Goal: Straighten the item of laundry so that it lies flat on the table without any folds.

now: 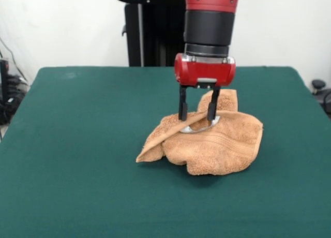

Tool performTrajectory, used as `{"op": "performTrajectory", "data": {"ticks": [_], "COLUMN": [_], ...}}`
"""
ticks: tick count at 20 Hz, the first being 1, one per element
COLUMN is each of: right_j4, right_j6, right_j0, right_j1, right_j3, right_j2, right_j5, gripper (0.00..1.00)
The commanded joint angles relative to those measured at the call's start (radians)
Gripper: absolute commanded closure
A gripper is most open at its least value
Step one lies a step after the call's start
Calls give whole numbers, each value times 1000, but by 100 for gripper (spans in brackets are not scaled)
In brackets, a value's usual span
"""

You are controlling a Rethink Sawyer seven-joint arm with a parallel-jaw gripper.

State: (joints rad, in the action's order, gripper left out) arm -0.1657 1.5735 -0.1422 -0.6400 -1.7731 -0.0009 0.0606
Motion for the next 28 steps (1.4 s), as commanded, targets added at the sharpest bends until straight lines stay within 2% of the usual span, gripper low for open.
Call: {"op": "performTrajectory", "data": {"ticks": [1, 4, 5, 28], "right_j4": [-31, -28, -25, -26], "right_j6": [144, 144, 145, 158], "right_j0": [25, 38, 43, 48], "right_j1": [0, 1, 0, 13], "right_j3": [-89, -88, -88, -91], "right_j2": [38, 20, 13, 16], "right_j5": [10, 20, 22, -34], "gripper": [0, 0, 100, 100]}}
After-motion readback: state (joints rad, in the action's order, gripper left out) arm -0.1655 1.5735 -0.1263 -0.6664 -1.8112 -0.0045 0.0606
